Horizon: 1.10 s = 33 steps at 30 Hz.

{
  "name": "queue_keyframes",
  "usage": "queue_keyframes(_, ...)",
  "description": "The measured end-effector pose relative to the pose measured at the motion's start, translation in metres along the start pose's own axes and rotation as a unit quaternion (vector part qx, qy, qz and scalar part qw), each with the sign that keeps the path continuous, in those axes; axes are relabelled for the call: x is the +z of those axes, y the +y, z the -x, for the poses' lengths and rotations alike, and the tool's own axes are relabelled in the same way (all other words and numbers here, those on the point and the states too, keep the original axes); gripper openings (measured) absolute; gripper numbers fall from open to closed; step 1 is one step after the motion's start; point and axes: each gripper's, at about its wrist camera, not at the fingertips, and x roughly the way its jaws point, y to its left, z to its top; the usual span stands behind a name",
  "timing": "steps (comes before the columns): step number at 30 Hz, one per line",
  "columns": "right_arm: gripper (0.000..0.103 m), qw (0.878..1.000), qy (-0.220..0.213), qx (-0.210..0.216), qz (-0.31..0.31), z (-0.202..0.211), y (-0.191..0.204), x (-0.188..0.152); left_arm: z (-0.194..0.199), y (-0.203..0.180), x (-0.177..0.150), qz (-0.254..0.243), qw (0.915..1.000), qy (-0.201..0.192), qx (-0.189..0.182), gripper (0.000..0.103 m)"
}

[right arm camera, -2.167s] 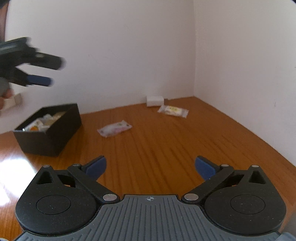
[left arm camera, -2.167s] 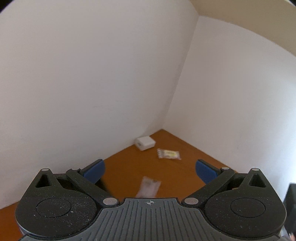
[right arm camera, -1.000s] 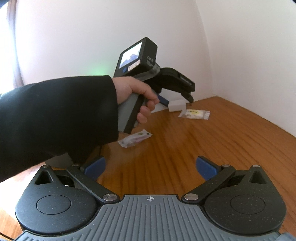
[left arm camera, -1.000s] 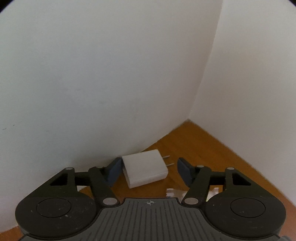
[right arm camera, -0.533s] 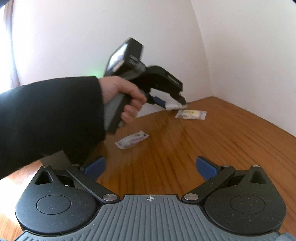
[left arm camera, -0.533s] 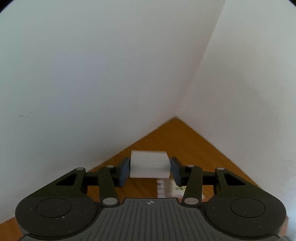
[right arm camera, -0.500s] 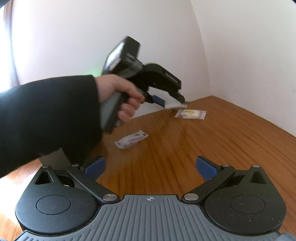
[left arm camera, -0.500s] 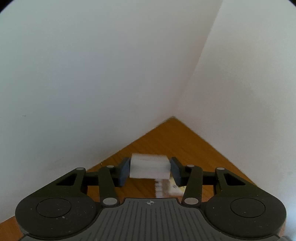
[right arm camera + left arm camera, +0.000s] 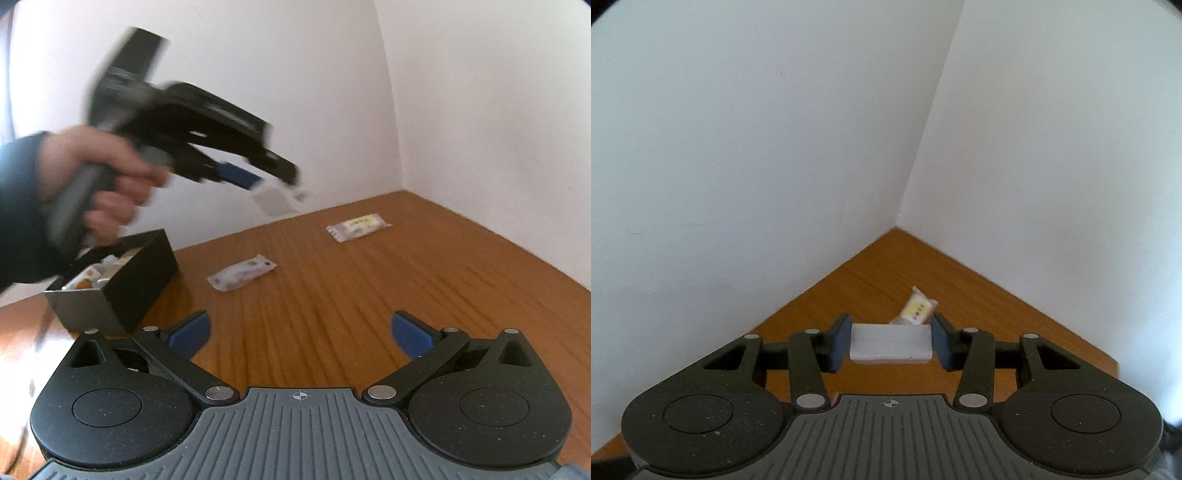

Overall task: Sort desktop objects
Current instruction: 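Lift the white charger with the left gripper and carry it toward the box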

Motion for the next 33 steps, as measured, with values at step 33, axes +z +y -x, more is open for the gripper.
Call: queue_keyframes(33, 0.103, 0.986, 0.003, 0.127, 0.107, -0.007, 0.217, -0.014, 0.231, 0.109, -0.158, -0.010, 0.9981, -0.053, 0.029, 0.050)
